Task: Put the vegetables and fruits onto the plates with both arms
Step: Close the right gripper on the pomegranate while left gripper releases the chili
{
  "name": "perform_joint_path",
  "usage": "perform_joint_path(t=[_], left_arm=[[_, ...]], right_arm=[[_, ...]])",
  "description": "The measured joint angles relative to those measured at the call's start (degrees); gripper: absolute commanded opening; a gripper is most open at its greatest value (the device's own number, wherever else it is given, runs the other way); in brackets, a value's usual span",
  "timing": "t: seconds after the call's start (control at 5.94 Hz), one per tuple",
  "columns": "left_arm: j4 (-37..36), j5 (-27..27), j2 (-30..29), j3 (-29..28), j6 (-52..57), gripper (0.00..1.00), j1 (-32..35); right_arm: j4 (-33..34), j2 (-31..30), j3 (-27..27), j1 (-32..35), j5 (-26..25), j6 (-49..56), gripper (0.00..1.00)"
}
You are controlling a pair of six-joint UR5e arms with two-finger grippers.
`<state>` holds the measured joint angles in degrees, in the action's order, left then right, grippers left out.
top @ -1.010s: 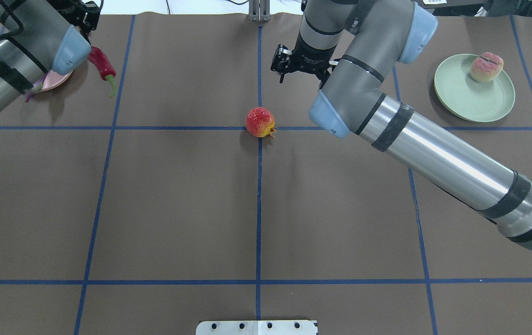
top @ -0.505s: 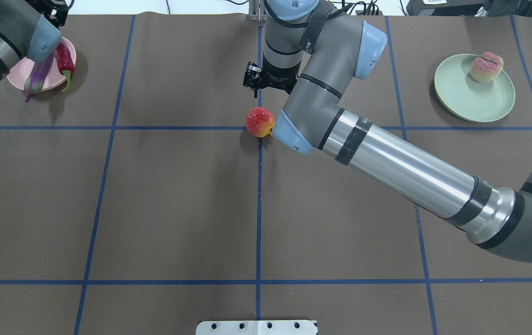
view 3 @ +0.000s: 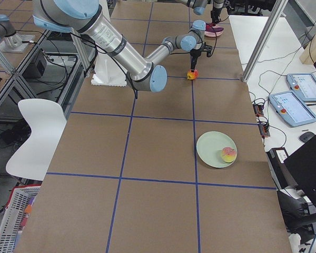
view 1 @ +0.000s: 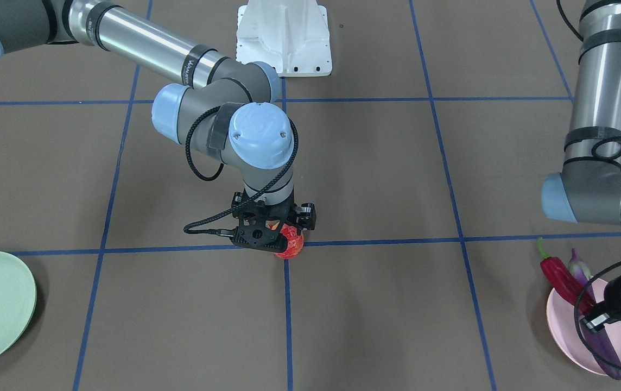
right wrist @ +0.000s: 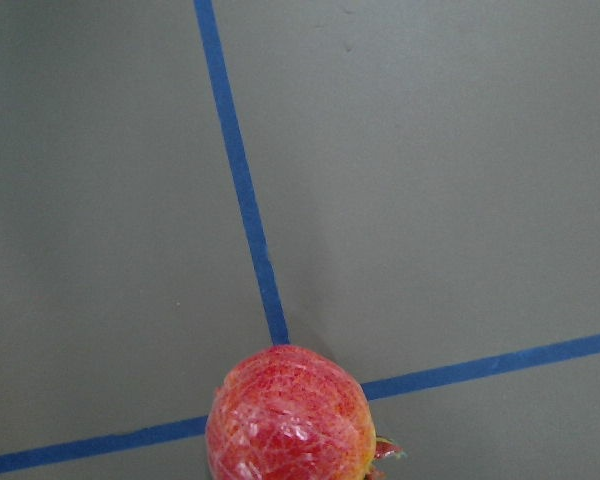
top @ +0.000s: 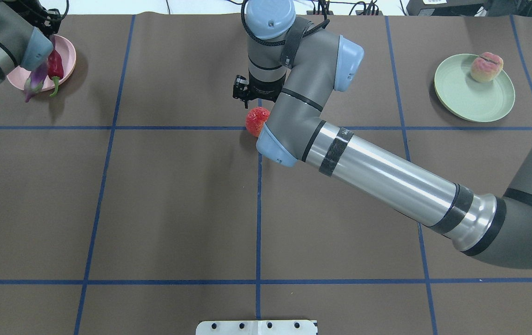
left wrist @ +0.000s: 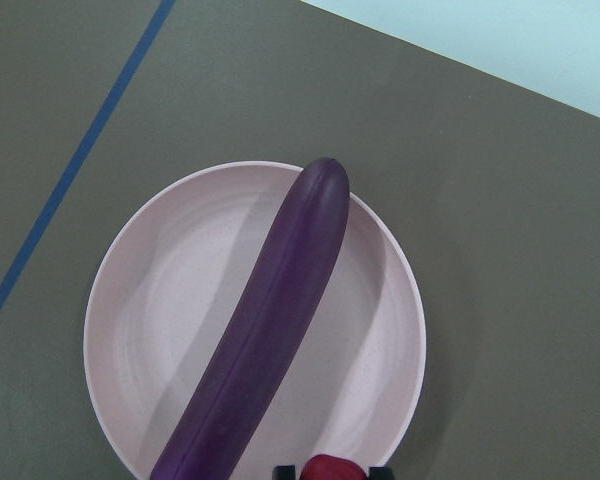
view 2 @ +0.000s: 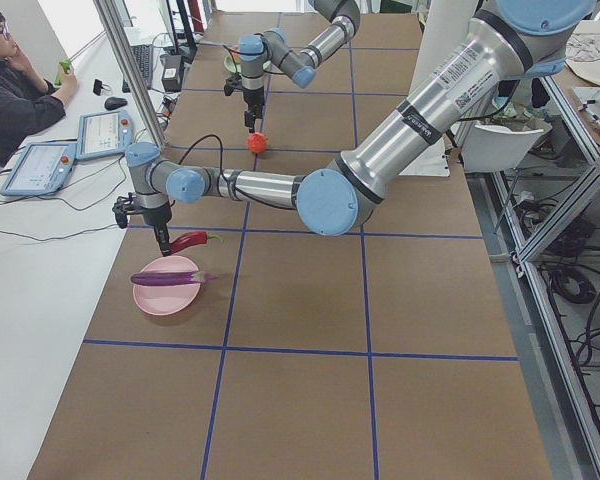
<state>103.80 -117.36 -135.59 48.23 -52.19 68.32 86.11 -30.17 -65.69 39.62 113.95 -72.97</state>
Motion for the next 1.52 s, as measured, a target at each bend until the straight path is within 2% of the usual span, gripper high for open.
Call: perform_joint_path(t=[0.34,0.67,1.01,1.18,1.52], left_arm=[[5.29,1.18,-0.45,-3.33,2.82,0.0,0.0],[10.65,3.23,-2.93,-9.07,3.22,0.0,-0.11],[12.93,5.76,-4.81,-12.54,3.32,0.0,-0.32],[13.18,8.23,-5.16,-13.18,4.43,0.0,-0.36],[13.3,16.73,-5.46,-13.4,9.47,0.0,-0.37]], right_arm=[[0.01,0.48,0.48,-0.21,-0.29,-0.36,0.99],[0.02,0.83,0.46,-0.29,-0.31,-0.94,0.99],[-0.04,0.9,0.4,-0.32,-0.28,-0.96,0.99],[-0.06,0.9,0.39,-0.33,-0.27,-0.95,0.99],[-0.63,0.87,0.39,-0.64,-0.3,-1.01,0.99]])
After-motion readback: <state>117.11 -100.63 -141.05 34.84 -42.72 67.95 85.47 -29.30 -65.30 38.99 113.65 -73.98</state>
